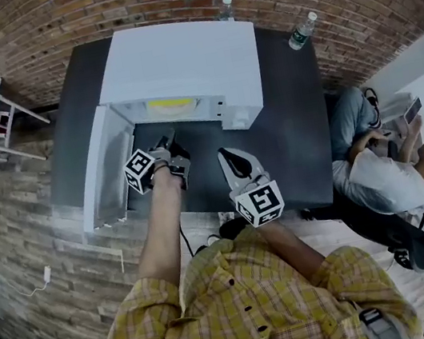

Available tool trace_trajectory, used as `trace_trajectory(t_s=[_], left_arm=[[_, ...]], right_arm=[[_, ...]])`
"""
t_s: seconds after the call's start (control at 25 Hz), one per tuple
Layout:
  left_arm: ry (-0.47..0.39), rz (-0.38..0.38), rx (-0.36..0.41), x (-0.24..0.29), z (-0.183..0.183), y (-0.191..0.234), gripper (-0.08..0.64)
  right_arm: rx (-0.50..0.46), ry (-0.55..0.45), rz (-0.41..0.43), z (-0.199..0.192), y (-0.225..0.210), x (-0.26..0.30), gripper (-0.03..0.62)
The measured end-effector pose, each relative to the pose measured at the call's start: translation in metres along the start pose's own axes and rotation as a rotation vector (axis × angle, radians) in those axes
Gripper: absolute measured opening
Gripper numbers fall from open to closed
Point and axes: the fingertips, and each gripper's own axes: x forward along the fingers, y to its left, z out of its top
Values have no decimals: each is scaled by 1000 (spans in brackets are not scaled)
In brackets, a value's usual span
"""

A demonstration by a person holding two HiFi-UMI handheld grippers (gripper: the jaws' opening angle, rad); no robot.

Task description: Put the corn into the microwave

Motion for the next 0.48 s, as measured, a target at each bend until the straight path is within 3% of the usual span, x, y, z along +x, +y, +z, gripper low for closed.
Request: trace_trajectory(t_s=[0.32,0.48], left_arm=[[17,-109,141,-51,-26,-14,0],[25,-164,277,-77,-41,-21,-3]], right_arm=[[19,-8,-11,2,18,-25,-3],[25,-12,-20,3,26,-37,-3]])
